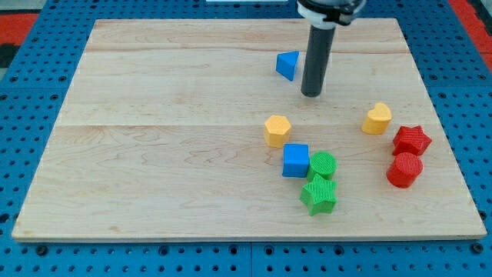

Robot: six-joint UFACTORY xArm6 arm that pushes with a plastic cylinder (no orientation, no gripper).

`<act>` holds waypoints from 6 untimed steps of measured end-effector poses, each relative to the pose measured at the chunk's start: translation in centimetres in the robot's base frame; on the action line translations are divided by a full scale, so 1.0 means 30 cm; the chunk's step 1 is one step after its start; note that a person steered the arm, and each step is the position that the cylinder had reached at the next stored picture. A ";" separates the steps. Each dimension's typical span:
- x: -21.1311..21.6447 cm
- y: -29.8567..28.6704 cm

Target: Nudge the green circle along with green star towards down

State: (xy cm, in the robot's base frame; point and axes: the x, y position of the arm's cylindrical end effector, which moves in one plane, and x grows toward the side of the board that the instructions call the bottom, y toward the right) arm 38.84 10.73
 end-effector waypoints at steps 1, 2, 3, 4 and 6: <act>0.106 0.023; 0.205 0.023; 0.276 0.023; 0.327 0.011; 0.395 -0.117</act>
